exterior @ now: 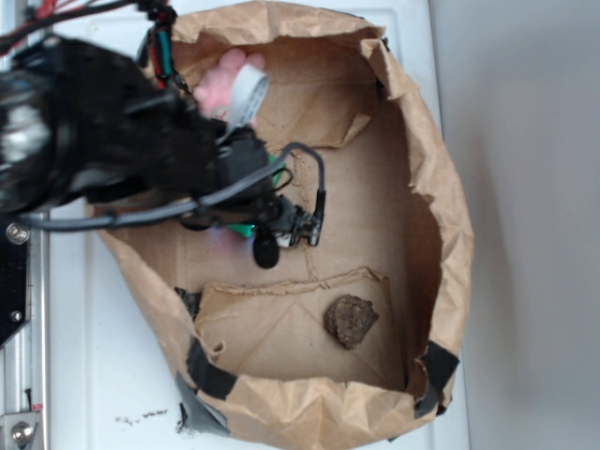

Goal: Grab the green block.

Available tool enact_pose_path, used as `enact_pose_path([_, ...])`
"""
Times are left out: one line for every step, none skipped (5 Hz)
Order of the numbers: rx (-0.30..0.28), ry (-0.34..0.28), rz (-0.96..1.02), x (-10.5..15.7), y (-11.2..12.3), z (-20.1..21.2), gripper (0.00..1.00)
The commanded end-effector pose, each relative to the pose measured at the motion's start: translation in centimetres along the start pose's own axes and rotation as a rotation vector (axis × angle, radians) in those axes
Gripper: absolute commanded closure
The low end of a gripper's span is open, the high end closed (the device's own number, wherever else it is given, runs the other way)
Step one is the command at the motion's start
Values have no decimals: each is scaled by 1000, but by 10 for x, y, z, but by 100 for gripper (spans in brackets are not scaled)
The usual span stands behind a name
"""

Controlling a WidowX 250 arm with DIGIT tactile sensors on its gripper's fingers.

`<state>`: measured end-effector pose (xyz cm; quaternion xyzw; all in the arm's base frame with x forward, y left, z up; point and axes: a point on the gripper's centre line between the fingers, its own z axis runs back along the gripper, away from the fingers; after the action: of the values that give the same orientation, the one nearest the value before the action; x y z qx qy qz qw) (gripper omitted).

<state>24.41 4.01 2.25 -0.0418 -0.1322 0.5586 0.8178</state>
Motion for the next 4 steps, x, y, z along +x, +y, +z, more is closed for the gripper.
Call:
enact_pose_path([-54,13,-355,-7,22,12,100])
enact_pose_path([-11,22,-407,65,-16,43,100])
enact_pose_path([47,61,-433,108,-70,72,100])
enact_pose_path([63,67,-517,126,-101,101,100])
